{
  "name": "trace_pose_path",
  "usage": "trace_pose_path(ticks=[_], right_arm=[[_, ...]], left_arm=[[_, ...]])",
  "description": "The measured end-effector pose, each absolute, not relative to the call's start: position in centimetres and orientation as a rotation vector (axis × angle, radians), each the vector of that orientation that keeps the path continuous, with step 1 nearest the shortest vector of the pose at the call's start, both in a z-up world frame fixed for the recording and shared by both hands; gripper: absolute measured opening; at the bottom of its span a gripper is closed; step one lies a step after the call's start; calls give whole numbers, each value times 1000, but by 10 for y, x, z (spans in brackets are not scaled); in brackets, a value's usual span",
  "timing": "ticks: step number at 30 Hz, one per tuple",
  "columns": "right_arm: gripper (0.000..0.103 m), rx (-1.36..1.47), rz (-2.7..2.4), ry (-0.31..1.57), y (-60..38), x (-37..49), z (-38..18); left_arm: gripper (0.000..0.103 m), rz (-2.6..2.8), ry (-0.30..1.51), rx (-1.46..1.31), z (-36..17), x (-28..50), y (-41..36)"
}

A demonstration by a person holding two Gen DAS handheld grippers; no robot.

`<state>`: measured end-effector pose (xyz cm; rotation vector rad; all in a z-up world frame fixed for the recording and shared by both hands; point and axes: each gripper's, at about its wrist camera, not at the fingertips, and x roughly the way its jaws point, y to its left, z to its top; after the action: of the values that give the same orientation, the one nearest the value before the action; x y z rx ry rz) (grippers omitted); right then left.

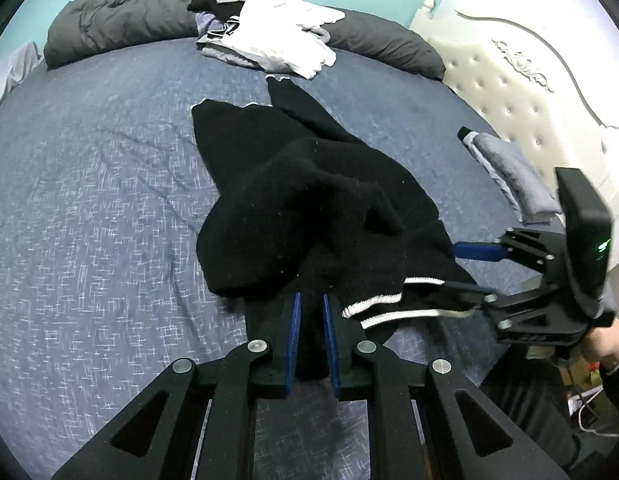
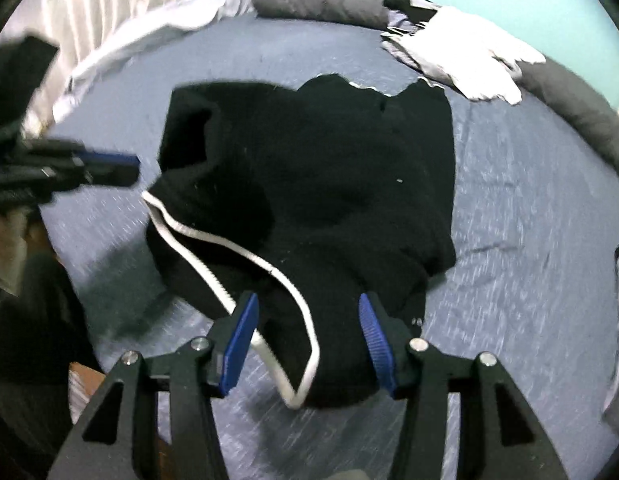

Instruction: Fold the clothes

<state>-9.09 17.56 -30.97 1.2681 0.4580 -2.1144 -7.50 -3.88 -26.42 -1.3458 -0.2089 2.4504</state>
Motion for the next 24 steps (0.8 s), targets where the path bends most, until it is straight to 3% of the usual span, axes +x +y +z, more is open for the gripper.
trace_pose_path(ticks=[11,13,15,17,19,21,24], right_arm=[[53,1221,-2067,830,124,-93,-350],[42,1221,-2062,840,122,-96,-352],[17,1225,-2067,806,124,-99,-349],[2,1223,-2092,749,128,-102,-341],[2,1188,-2129,704,133,-103,-325],[0,1143,-2176,612,144,-108,-300],[0,1086,-2243,523,161,-117,-265]], left_arm=[[13,2499,-245,-1320,-253,-67,-60],[13,2507,-247,-1320,-253,-66,-64],[13,2515,-249,-1320,-252,-65,-68],[14,2518,-254,-1324,-252,-64,-70],[15,2516,-252,-1332,-252,-64,-70],[27,2509,-248,-1335,-254,-64,-66],[33,2484,-244,-1335,-256,-63,-56]])
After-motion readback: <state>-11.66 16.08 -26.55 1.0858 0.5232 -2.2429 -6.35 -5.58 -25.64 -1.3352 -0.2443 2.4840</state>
